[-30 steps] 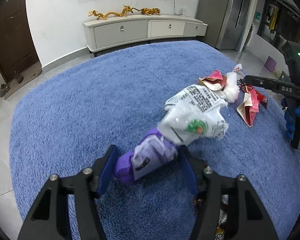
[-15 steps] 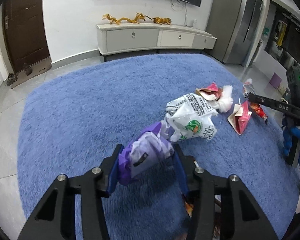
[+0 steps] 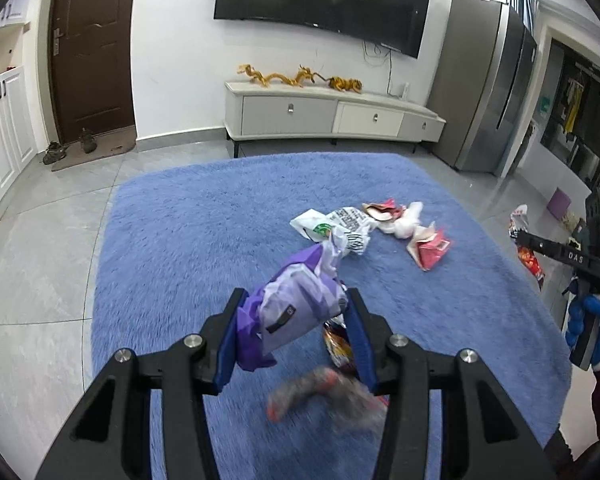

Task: Collect trash
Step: 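Carry both wrappers to the trash bin and open both tools over it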

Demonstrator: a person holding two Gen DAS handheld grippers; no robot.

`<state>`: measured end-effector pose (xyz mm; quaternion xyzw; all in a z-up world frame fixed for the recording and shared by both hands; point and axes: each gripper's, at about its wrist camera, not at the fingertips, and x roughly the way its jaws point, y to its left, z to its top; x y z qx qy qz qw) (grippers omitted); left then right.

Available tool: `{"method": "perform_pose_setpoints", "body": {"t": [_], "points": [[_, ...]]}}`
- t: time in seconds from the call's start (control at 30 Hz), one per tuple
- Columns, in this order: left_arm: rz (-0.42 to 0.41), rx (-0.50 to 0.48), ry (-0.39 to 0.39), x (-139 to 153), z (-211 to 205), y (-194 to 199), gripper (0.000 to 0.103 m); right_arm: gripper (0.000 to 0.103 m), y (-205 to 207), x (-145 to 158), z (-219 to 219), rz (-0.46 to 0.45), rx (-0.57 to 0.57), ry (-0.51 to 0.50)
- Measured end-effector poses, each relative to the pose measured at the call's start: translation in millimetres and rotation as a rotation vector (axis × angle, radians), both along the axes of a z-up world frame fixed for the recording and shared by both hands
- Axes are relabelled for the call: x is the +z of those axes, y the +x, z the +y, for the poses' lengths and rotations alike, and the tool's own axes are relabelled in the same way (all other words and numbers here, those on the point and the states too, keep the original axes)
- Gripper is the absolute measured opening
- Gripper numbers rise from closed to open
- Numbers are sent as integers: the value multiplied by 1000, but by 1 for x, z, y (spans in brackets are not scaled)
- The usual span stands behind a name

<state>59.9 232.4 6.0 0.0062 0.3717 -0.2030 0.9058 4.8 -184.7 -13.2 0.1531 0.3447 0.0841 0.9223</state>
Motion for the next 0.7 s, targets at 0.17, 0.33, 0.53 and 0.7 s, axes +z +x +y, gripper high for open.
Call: {"method": "perform_pose_setpoints", "body": {"t": [0.17,0.33,0.53,0.7], "points": [[-10,-2,-33,8,-4,-36,46,23,-33,9,-4,-19,0,15],[-15,-26,-61,9,-18,-70,46,23,-64,13,-11,-30,-11,29],[-10,-68,-67,9,-43,-96,46,23,-93,23,-31,-67,-50,61],[-18,-102,-80,17,-68,-105,46,23,-115,30,-54,-105,-103,74]]}}
